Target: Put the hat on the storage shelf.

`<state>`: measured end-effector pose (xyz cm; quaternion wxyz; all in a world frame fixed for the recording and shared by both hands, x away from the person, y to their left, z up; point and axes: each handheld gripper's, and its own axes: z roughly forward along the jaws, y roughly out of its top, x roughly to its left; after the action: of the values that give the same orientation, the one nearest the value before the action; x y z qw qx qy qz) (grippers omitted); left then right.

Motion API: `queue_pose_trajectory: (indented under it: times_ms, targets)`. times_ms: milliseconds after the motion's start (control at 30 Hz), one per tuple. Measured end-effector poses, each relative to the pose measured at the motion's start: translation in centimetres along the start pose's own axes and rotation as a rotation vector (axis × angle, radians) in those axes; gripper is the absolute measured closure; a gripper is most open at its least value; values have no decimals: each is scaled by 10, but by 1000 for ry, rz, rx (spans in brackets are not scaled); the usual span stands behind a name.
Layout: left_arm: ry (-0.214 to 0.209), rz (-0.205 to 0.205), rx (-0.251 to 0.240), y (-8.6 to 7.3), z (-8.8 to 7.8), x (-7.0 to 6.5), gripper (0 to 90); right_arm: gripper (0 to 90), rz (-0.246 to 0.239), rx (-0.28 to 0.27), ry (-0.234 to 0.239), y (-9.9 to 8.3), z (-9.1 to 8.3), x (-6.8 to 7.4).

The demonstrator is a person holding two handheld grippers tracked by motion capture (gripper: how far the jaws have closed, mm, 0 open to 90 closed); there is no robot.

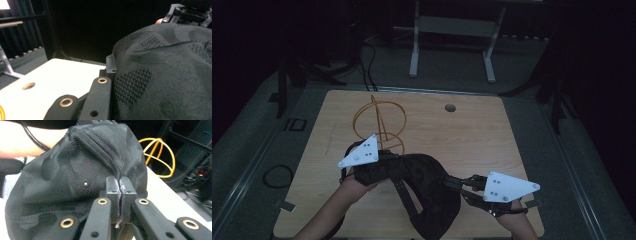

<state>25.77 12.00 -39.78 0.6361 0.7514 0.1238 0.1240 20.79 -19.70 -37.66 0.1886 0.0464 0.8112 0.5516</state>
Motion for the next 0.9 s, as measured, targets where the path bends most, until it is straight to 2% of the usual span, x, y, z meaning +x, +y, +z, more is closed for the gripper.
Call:
queue_pose_trajectory:
  times_ms: [167, 267, 300, 467, 533, 633, 700, 767, 867, 900]
  targets:
    - [-2, -6, 4, -2, 3, 2, 889, 887, 51, -61, 50, 1, -4, -1]
    - [12, -1, 6, -2, 6, 2, 886, 888, 62, -79, 59, 2, -7, 0]
    - [30, 2, 5, -1, 7, 2, 885, 889, 72, -82, 58, 3, -7, 0]
    - [91, 61, 23, 2, 8, -3, 862, 891, 118, -82, 1, 4, -10, -3]
    - [152, 104, 37, 4, 8, -6, 774, 892, 130, -96, -11, 3, -12, -4]
    - [214, 159, 33, 4, 7, -10, 607, 891, 137, -104, -37, 4, -15, -7]
    - [236, 168, 25, 4, 4, -11, 575, 892, 147, -109, -59, 5, -18, -10]
    - [242, 155, 22, 3, 1, -11, 521, 891, 163, -121, -82, 5, -21, -14]
    - [252, 146, 36, -1, -5, -10, 522, 891, 175, -123, -107, 5, -25, -19]
    - [267, 147, 43, -2, -7, -10, 522, 891, 176, -121, -117, 5, -26, -20]
